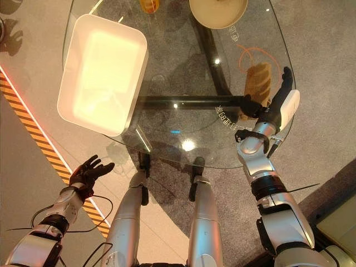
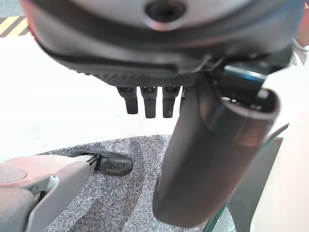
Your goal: Wipe the table with a cloth and put it in the basket.
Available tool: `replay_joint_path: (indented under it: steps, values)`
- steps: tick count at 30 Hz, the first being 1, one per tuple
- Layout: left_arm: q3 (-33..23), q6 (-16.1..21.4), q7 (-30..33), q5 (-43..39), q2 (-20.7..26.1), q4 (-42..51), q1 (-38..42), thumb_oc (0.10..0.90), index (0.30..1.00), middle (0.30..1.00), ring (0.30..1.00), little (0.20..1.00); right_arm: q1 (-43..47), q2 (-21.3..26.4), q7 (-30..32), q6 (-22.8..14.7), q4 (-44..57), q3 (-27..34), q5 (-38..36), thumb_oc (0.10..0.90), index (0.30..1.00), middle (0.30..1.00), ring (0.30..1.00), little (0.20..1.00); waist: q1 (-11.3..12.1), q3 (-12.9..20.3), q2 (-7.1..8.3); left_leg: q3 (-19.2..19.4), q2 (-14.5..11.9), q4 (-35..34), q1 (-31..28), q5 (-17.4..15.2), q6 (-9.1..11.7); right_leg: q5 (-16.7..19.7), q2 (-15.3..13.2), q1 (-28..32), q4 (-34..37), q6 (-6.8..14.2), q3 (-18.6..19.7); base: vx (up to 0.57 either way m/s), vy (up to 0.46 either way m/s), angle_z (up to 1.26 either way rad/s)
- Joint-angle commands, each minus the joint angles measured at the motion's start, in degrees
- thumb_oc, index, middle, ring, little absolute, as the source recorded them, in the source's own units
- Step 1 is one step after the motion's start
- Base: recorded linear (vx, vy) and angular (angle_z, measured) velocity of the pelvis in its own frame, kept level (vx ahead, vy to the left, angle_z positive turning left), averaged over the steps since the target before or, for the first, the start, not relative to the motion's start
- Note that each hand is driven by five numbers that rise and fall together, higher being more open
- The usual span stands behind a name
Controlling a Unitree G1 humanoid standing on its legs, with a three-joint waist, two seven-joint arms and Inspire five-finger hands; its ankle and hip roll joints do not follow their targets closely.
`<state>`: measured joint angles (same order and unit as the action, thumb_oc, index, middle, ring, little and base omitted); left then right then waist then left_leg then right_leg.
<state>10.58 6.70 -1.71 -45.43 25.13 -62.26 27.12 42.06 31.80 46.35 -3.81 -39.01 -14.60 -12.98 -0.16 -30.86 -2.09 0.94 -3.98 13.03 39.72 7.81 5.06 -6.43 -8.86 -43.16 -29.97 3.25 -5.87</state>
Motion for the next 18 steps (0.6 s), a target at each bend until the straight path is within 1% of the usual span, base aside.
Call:
replay_joint_path:
  steps: [1, 8, 13, 18]
  values:
    - [-0.2, 2.0, 0.9, 0.4, 0.0, -2.0, -1.5, 0.800, 0.900, 0.900, 0.900, 0.900, 2.0, 2.6, 2.2, -3.2, 0.4, 0.6, -2.7, 0.800, 0.900, 0.900, 0.900, 0.900, -0.2, 1.1, -0.74, 1.6, 3.2, 7.4, 0.1, -9.0, -1.9, 3.5, 2.4, 2.1, 6.9, -0.2, -1.0, 0.00, 0.000, 0.00]
    - [0.6, 1.7, 1.3, 0.7, -0.5, -2.3, -1.0, 0.800, 0.900, 0.900, 0.900, 0.900, 3.9, 1.1, 2.0, -3.5, -5.7, 0.3, -6.3, 0.800, 0.900, 0.900, 0.900, 0.900, 0.4, 1.1, -1.28, 1.5, 3.5, 7.4, 0.1, -9.0, -2.0, 3.5, 2.4, 2.0, 6.4, -0.3, -1.2, 0.00, 0.000, 0.00]
    - [1.1, 1.3, 1.1, 1.0, -0.7, -2.7, -0.2, 0.800, 0.900, 0.900, 0.900, 0.900, 5.6, 0.1, -0.5, -2.9, -10.8, -0.1, -7.2, 0.800, 0.900, 0.900, 0.900, 0.900, 0.9, 1.1, -1.69, 1.2, 3.7, 7.9, 0.3, -9.0, -2.2, 3.5, 2.3, 1.6, 5.9, -0.4, -1.3, 0.01, -0.001, 0.01]
    - [1.8, 1.1, 1.0, 1.2, -0.7, -3.2, 0.4, 0.800, 0.900, 0.900, 0.900, 0.900, 7.2, 0.0, -2.3, -2.9, -13.7, -1.0, -7.4, 0.800, 0.900, 0.900, 0.900, 0.900, 1.2, 1.1, -1.93, 1.1, 3.8, 7.9, 0.5, -9.0, -2.2, 3.5, 2.3, 1.3, 5.7, -0.4, -1.4, 0.00, 0.000, 0.00]
